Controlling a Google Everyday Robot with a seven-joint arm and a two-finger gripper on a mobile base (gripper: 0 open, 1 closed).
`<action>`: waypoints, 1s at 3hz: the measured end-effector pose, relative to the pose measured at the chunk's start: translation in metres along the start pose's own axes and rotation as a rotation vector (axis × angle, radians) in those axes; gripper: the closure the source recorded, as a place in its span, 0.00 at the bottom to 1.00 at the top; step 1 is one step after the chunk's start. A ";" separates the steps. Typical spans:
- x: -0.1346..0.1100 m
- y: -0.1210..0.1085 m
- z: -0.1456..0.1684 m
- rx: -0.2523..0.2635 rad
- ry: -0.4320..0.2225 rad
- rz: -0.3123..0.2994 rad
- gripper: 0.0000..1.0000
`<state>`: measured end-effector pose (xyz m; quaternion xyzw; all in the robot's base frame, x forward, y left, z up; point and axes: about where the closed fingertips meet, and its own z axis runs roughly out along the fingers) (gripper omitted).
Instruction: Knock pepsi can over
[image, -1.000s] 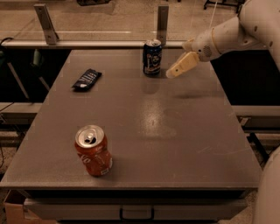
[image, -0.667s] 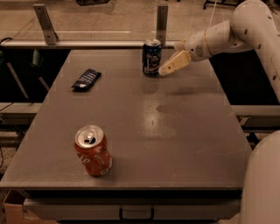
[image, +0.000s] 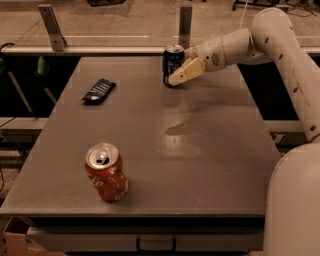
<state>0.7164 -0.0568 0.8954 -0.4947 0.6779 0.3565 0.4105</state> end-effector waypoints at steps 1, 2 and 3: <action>-0.015 0.040 -0.001 -0.119 -0.052 -0.012 0.00; -0.037 0.086 -0.018 -0.236 -0.106 -0.058 0.00; -0.045 0.113 -0.036 -0.294 -0.129 -0.084 0.00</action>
Offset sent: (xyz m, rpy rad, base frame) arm -0.1412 0.0150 0.0889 0.2069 -0.0062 0.3906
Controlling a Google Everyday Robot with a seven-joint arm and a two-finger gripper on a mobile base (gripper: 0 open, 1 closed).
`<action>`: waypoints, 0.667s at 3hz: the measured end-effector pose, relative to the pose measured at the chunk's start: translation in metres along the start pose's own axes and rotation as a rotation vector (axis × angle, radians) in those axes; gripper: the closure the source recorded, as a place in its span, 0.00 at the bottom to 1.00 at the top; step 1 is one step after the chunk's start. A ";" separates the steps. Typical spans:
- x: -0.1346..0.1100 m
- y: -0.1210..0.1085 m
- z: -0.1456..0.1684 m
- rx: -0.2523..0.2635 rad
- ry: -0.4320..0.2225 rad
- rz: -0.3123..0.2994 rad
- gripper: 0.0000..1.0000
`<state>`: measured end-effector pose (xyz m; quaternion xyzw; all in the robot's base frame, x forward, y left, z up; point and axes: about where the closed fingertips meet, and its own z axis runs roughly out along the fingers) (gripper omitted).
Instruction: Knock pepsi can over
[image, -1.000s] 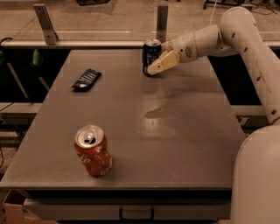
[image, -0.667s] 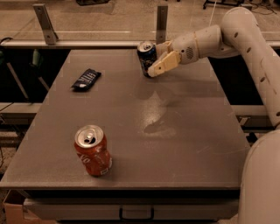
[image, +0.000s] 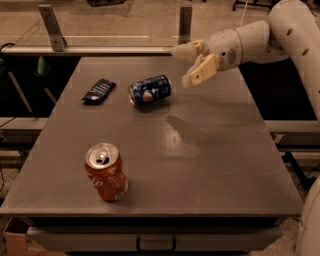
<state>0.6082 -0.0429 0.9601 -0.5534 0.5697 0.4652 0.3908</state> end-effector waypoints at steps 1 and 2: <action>-0.007 0.012 -0.009 -0.006 -0.003 -0.020 0.00; -0.005 0.004 -0.039 0.086 0.006 -0.037 0.00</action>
Offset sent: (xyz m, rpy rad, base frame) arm 0.0132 -0.0855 0.0249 -0.0366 -0.1152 -0.1987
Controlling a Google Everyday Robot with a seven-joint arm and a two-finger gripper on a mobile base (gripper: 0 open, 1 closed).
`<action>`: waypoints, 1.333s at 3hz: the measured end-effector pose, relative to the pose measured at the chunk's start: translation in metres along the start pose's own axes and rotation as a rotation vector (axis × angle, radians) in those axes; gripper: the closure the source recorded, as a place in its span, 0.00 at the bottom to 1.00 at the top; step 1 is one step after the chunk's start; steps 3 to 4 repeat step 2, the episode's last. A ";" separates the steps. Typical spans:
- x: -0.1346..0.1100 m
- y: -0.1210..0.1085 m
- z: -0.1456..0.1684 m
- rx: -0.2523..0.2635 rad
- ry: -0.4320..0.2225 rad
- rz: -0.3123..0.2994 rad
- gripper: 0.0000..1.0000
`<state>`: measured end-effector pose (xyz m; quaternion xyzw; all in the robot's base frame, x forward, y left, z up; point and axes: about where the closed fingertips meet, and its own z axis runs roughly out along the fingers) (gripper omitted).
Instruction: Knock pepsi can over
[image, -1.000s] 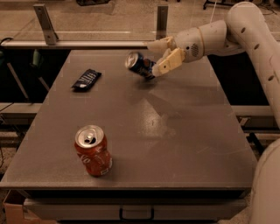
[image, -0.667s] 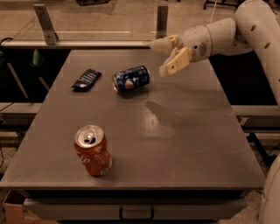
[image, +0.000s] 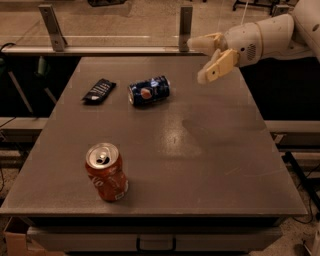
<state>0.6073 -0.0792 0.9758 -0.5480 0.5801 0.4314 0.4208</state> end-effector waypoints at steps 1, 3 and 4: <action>0.006 -0.016 -0.042 0.130 0.031 -0.007 0.00; 0.006 -0.018 -0.047 0.145 0.034 -0.010 0.00; 0.006 -0.018 -0.047 0.145 0.034 -0.010 0.00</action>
Offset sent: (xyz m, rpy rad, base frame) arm 0.0147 -0.0407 0.0049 -0.0347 -0.0400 -0.1163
